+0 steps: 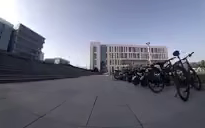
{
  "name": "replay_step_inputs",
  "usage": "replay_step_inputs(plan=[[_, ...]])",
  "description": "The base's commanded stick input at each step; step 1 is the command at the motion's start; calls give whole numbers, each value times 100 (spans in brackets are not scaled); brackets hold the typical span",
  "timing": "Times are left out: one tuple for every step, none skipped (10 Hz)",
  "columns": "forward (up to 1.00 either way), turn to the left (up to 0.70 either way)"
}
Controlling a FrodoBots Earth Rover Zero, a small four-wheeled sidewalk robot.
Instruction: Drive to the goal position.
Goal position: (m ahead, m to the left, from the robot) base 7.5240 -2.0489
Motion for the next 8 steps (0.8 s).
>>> replay_step_inputs(plan=[[8,0],[44,0],[80,1],[100,1],[100,1],[100,1],[100,1],[100,1]])
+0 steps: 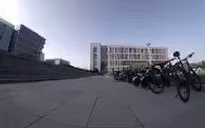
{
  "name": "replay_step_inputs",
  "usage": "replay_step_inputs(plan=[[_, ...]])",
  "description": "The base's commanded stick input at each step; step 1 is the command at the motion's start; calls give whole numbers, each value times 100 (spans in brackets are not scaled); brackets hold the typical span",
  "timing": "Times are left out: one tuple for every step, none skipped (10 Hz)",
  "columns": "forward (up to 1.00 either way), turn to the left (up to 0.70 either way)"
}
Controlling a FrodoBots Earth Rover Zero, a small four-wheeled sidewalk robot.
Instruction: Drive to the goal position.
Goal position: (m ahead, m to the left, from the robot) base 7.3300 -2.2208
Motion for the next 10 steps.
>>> replay_step_inputs(plan=[[100,1],[100,28],[100,17],[100,1],[100,11],[100,35],[100,12],[100,1],[100,20],[100,41]])
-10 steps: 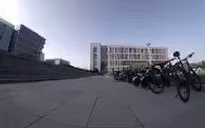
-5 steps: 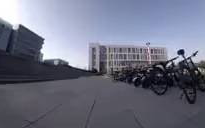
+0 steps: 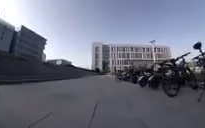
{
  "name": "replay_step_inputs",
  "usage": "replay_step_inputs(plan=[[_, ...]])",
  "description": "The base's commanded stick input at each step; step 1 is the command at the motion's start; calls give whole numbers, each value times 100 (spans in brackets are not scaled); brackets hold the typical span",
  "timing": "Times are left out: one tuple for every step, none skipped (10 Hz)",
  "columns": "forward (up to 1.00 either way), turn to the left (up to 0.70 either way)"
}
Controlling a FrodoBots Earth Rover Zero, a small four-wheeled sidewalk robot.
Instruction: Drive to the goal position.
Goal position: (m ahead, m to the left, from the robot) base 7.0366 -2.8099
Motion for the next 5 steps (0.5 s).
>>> replay_step_inputs(plan=[[100,35],[100,10],[100,26],[100,23],[100,1]])
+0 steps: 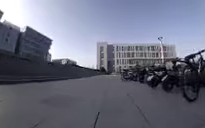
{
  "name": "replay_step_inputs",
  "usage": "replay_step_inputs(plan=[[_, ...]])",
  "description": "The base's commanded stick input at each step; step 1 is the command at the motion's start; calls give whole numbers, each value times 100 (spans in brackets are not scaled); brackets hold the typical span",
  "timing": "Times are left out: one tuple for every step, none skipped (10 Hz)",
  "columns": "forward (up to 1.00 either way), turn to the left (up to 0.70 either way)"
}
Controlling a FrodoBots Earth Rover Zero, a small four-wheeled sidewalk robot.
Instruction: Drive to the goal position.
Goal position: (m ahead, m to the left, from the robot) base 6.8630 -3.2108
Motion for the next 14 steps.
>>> replay_step_inputs(plan=[[100,1],[100,2],[100,25],[100,41],[100,41],[100,41],[100,33],[100,1],[100,1],[100,1],[100,1],[100,1],[100,1],[100,1]])
